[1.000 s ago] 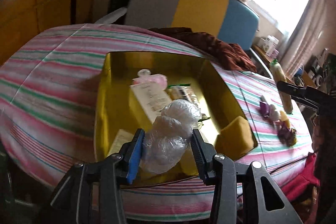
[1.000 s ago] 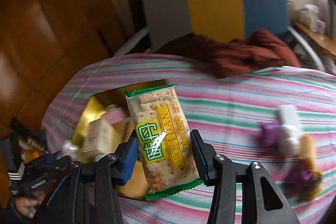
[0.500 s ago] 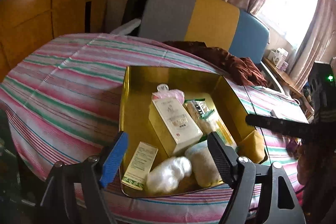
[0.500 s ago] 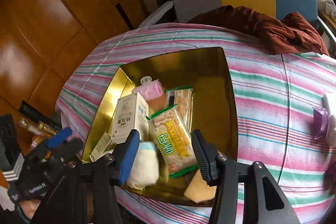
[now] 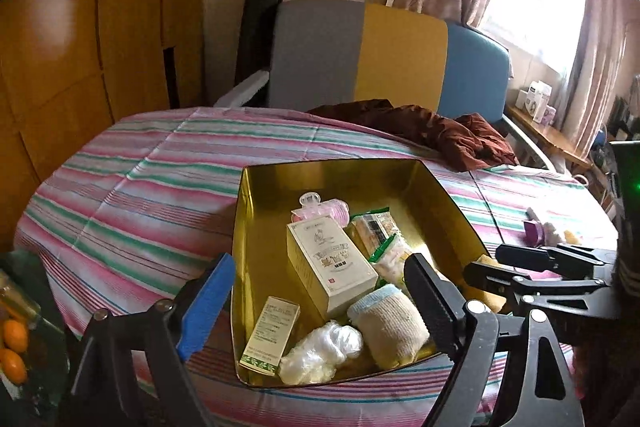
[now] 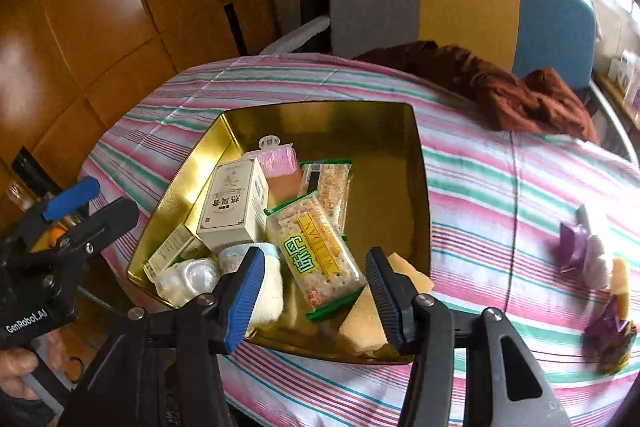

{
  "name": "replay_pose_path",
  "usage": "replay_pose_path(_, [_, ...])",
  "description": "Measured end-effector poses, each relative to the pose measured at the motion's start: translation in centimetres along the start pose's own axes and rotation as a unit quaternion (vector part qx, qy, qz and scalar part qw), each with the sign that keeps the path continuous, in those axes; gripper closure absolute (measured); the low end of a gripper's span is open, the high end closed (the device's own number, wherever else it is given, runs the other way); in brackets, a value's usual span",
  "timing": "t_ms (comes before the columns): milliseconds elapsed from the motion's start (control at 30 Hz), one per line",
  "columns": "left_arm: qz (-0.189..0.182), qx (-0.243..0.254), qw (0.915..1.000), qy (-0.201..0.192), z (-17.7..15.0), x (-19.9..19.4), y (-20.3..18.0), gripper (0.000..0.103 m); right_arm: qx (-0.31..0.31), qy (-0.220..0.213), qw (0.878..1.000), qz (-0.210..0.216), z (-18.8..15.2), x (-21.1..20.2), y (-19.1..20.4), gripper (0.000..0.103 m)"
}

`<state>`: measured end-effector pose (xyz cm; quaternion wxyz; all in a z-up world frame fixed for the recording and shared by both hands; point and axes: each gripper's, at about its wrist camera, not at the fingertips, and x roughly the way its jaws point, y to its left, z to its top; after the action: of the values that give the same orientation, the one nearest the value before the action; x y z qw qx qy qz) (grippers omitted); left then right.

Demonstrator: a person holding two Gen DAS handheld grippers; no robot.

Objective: Organize objects
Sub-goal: 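Withdraw both tools from the tray and move toward the pile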

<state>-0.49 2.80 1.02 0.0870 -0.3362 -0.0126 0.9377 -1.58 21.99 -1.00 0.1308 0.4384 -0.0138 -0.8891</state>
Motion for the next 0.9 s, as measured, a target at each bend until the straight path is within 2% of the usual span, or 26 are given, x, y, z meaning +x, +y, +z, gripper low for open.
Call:
replay_pose_path(200, [0.004, 0.021, 0.9997, -0.010, -0.1, -0.5, -1.1, 0.013, -0.004, -0.010, 1.000, -0.011, -0.5, -0.6, 0.0, 0.050])
replay_pose_path(533, [-0.014, 0.055, 0.9984, -0.007, -0.5, -0.7, -3.4, 0.013, 0.013, -0.022, 0.999, -0.030, -1.0, -1.5, -1.3, 0.050])
replay_pose_path(900, [-0.040, 0.095, 0.9947, -0.002, -0.3, -0.4, -6.7, 0.013, 0.058, -0.022, 0.996, -0.060, -2.0, -2.3, -5.4, 0.050])
